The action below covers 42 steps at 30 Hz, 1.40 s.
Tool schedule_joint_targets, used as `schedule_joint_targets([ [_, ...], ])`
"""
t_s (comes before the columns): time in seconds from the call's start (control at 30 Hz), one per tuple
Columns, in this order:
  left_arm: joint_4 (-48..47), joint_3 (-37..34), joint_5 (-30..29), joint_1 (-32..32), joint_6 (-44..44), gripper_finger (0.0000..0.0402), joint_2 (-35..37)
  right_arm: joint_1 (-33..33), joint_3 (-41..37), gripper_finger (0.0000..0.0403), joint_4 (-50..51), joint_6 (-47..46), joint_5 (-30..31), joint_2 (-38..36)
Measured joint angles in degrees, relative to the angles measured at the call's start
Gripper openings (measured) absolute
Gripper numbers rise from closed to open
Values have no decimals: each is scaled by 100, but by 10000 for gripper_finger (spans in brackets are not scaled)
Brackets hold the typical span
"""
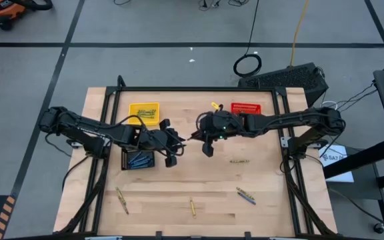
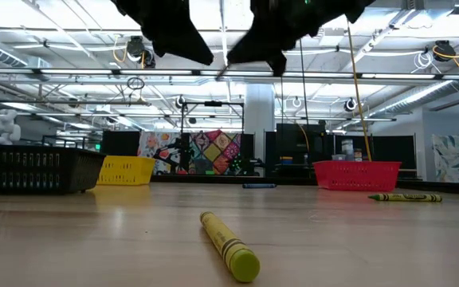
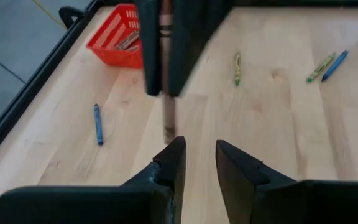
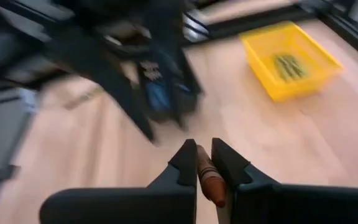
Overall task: Sort crayons
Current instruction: Put the brown crayon into the red bin
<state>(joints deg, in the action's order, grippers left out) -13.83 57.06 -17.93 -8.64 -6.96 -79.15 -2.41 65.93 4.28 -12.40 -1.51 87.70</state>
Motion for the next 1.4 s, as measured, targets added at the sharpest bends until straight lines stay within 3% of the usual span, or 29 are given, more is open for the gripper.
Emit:
schedule_joint_targets([
  [0.3,-723,0,-103,0,-17,89,0,-437,0,0,1387,-41,755,0],
  [0.73,-974,0,-96,0,-17,89,0,-1357,0,0,4073,-448,2138,0],
  [1.4,-970,0,-62,0,-20,89,0,-2367,-2,13,5691,-938,2086,-2],
])
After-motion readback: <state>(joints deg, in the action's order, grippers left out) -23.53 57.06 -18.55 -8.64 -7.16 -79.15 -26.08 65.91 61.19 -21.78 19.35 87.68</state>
